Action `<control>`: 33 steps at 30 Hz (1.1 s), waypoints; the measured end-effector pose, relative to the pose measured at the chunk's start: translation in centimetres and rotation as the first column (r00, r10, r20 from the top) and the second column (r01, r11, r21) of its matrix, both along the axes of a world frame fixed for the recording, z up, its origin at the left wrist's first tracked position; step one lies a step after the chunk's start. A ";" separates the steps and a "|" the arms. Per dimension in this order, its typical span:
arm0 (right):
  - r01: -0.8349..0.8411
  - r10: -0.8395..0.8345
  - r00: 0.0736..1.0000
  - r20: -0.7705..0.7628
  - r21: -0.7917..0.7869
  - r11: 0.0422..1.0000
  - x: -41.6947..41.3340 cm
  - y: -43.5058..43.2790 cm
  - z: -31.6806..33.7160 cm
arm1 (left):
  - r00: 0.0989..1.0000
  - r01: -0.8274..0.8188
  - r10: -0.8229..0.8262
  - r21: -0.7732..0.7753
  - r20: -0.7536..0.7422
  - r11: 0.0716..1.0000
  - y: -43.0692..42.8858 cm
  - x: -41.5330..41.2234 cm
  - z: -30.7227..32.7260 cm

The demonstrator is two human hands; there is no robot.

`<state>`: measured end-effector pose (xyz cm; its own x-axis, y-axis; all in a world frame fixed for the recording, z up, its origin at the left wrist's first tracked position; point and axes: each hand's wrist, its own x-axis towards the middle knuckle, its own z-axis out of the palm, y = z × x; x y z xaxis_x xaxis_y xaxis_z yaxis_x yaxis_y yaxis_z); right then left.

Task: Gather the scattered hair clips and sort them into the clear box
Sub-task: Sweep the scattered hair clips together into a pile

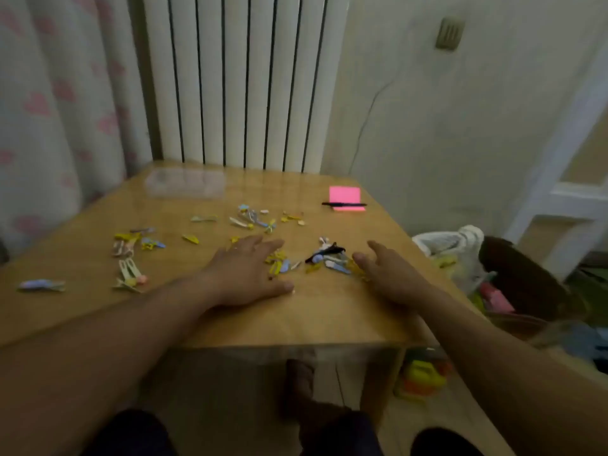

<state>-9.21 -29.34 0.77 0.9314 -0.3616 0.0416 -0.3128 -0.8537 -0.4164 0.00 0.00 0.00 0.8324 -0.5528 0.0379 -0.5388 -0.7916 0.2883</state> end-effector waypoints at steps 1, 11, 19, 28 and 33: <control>0.013 -0.013 1.000 0.008 -0.023 1.000 0.3 0.0 -0.6 | 1.000 0.003 -0.003 0.034 -0.006 0.999 -0.3 0.2 -0.5; -0.230 0.234 0.972 0.025 -0.110 0.967 9.0 6.7 -1.0 | 0.992 0.126 -0.126 0.017 0.002 0.992 -3.7 6.8 -0.7; -0.270 0.213 0.932 0.294 0.171 0.947 10.9 8.0 0.6 | 0.977 0.167 -0.135 -0.195 0.168 0.967 -3.2 8.5 -1.5; 0.112 -0.111 0.994 0.014 -0.197 0.974 5.6 -0.1 0.5 | 0.968 0.243 -0.219 -0.231 0.124 0.942 -3.1 9.1 -1.7; 0.028 -0.021 0.993 0.113 -0.063 0.998 8.1 4.0 0.4 | 0.972 0.229 -0.207 -0.269 0.110 0.935 -2.7 8.2 -1.2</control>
<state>-1.09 -25.33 1.18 0.9104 -0.3776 0.1693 -0.2885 -0.8725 -0.3945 8.18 -2.71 -1.22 0.6807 -0.6785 0.2764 -0.7190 -0.5462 0.4299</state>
